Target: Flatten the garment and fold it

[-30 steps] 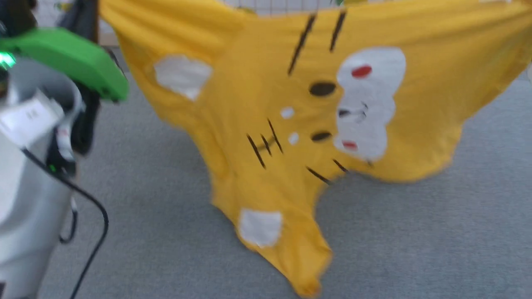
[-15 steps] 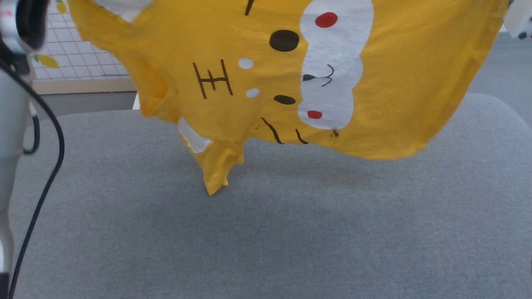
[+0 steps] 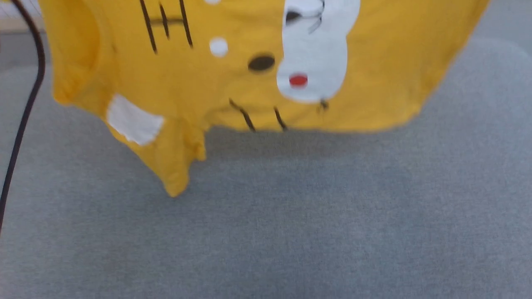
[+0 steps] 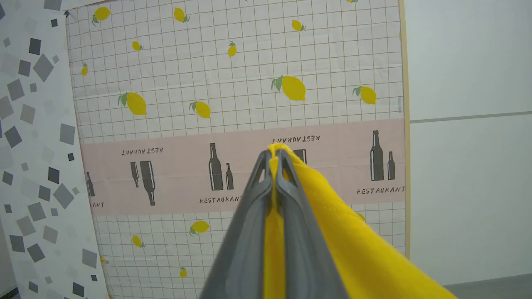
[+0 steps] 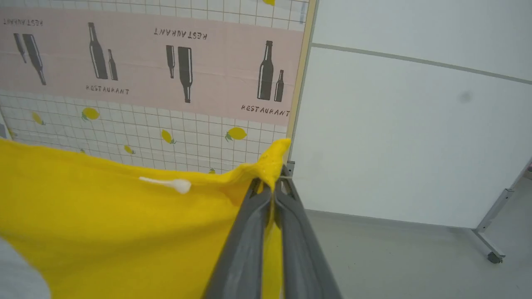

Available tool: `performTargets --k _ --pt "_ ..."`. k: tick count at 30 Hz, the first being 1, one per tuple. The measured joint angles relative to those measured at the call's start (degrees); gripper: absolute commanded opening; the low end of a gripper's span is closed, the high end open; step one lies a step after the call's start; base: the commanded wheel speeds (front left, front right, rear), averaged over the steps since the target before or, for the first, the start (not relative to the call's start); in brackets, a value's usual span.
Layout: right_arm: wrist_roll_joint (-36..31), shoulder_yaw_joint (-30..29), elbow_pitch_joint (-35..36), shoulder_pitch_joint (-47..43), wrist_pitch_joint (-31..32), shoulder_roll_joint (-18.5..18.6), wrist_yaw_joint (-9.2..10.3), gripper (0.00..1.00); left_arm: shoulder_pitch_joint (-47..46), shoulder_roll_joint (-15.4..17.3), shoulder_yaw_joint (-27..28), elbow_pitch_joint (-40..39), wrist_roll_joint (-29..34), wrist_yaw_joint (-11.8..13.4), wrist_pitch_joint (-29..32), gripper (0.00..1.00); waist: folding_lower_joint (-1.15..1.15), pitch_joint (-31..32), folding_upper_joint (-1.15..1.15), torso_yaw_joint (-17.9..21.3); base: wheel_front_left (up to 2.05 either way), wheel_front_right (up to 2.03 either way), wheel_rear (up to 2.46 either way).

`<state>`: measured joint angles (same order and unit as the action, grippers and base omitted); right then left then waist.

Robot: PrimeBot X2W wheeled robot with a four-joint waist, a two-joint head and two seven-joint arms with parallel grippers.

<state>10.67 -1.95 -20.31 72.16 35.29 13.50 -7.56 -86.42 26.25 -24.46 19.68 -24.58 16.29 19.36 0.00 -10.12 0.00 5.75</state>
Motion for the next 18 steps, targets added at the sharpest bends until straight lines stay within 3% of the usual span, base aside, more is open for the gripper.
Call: performTargets --k 6,11,18 --pt "-3.5 -0.6 -7.0 8.4 -6.5 -2.1 -0.01 0.0 -7.2 -2.9 0.6 5.8 1.9 0.7 -8.5 0.0 0.0 -7.1 0.0 0.9 0.0 0.0 0.0" --pt "-5.5 -2.2 -11.0 14.1 -11.3 -2.8 0.0 0.0 -12.0 -3.2 0.8 8.7 2.7 0.4 -13.4 0.0 0.0 -12.7 0.0 1.5 0.0 0.0 0.0" --pt "-7.9 -2.6 -13.7 19.9 -17.6 0.6 0.0 0.0 -16.9 -3.7 0.8 9.6 4.7 -0.6 -21.1 0.0 0.01 -20.7 0.0 1.3 0.0 0.0 0.0"
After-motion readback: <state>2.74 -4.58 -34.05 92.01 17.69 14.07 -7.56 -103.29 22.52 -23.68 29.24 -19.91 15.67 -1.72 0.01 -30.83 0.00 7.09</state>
